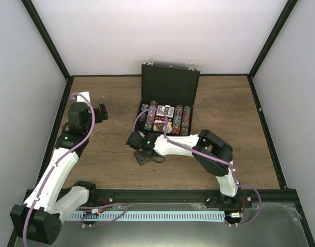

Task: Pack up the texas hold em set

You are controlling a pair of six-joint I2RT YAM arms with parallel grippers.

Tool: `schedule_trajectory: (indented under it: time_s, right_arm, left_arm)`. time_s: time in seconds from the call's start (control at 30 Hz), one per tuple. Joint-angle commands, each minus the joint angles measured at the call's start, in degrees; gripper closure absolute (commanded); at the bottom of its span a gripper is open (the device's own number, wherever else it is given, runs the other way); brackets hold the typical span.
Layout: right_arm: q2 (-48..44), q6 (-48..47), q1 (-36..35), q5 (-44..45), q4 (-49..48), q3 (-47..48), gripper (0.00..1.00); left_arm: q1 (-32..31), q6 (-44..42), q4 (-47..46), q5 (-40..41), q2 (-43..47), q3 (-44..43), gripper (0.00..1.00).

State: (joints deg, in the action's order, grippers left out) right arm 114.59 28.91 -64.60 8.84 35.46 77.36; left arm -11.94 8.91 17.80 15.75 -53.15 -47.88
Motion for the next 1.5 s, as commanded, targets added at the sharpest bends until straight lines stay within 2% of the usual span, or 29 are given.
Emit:
schedule_trajectory:
  time_s: [0.0, 0.73, 1.2, 1.47]
  right_arm:
    - [0.70, 2.03, -0.50, -4.04, 6.49, -4.14, 0.35]
    - [4.80, -1.42, 1.93, -4.80, 2.57, -2.04, 0.34]
    - [5.52, -1.76, 2.29, -4.25, 2.70, -2.14, 0.43]
    - [2.48, -1.22, 2.29, -2.14, 3.96, -3.16, 0.49]
  left_arm:
    - [-0.36, -0.21, -0.15, -0.76, -0.17, -0.33, 0.00]
    - [-0.62, -0.29, -0.07, -0.70, 0.15, -0.36, 0.00]
    - [-0.67, -0.30, -0.08, -0.63, -0.51, -0.37, 0.00]
    - [-0.71, -0.29, -0.10, -0.65, -0.56, -0.37, 0.00]
